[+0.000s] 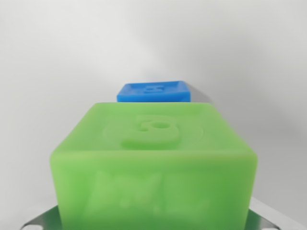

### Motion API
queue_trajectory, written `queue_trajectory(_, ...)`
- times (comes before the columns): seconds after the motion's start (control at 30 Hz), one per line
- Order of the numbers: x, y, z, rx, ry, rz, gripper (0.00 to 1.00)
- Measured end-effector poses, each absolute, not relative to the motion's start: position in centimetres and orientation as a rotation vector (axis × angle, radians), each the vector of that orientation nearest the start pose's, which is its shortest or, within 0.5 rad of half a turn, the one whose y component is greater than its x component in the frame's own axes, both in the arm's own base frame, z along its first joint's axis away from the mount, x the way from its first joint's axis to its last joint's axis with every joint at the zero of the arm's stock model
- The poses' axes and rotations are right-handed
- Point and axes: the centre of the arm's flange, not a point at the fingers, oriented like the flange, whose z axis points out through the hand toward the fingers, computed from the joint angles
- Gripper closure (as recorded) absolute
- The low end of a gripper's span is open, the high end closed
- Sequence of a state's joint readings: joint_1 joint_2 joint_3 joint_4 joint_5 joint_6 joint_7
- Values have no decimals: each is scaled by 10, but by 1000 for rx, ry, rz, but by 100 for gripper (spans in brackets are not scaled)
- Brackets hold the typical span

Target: Stack cube

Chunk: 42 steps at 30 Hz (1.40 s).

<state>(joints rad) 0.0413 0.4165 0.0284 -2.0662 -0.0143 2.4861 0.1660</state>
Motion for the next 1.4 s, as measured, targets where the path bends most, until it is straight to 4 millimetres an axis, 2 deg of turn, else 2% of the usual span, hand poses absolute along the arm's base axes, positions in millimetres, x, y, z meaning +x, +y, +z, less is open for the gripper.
queue_trajectory(0.1, 591, 40, 223, -3136, 135, 1, 100)
queue_trajectory(0.33, 590, 40, 196, -3136, 133, 13, 100)
queue_trajectory(0.73, 590, 40, 174, -3136, 132, 10, 100)
queue_trajectory(0.97, 590, 40, 170, -3136, 131, 5, 100)
queue_trajectory(1.0, 590, 40, 170, -3136, 131, 5, 0)
queue_trajectory(1.4, 590, 40, 169, -3136, 131, 6, 0)
